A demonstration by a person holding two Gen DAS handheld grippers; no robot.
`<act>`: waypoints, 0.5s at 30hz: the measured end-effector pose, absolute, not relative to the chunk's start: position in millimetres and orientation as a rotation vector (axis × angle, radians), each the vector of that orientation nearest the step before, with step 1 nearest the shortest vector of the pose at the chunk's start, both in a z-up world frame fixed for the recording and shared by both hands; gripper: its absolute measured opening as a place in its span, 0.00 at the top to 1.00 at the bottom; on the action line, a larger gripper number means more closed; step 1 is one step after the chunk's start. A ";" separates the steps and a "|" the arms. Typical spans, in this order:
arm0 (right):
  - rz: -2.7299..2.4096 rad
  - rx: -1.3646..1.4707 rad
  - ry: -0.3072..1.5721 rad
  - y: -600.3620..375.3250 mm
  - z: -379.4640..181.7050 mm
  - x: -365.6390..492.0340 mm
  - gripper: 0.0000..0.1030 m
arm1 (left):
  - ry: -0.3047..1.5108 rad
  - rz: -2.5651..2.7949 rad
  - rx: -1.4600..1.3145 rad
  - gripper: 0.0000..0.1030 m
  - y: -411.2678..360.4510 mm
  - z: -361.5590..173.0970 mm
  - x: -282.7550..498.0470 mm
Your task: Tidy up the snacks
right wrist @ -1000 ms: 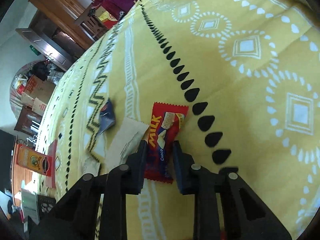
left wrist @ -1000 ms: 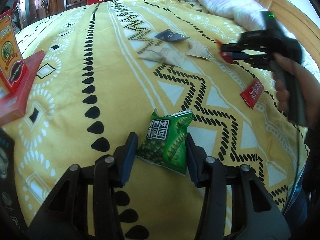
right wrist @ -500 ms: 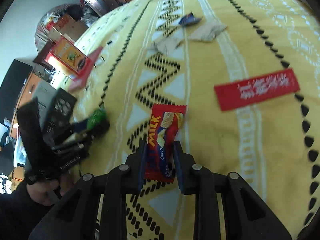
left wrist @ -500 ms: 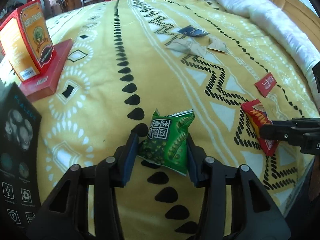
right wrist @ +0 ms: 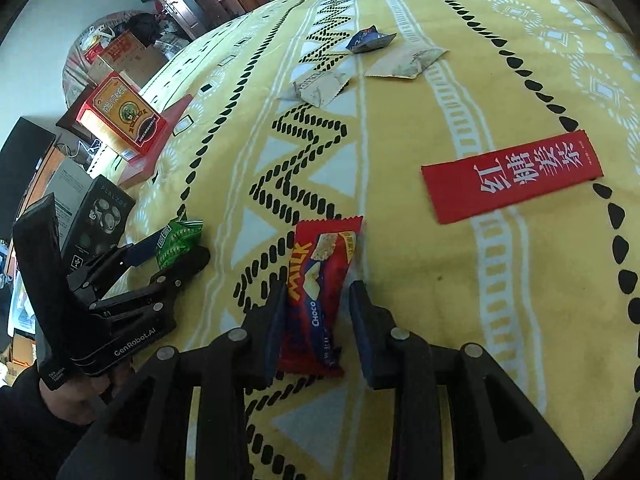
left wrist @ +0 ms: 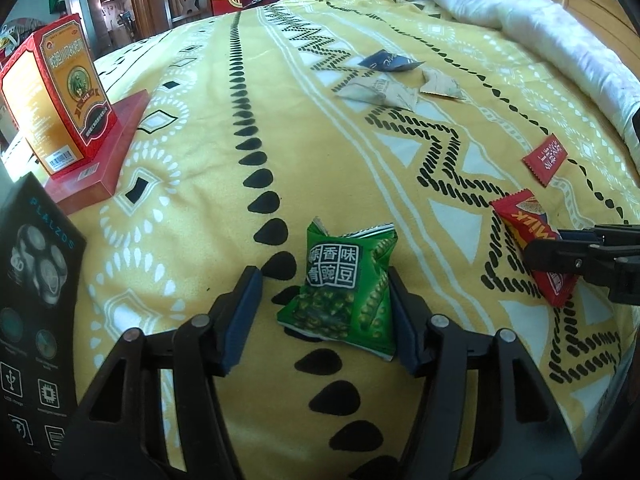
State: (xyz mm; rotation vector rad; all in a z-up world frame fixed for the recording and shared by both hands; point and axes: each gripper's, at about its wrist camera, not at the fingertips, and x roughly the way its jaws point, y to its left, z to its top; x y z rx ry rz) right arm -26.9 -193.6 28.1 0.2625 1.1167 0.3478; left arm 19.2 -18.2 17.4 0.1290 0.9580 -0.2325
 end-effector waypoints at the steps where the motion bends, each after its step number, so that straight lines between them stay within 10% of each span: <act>1: 0.346 0.261 1.116 -192.3 28.0 -26.9 0.67 | 0.958 -0.233 0.128 0.40 -17.9 17.3 19.1; 15: 0.325 0.214 1.001 -174.1 30.2 -44.6 0.40 | 0.929 -0.242 0.091 0.26 -13.0 14.9 16.7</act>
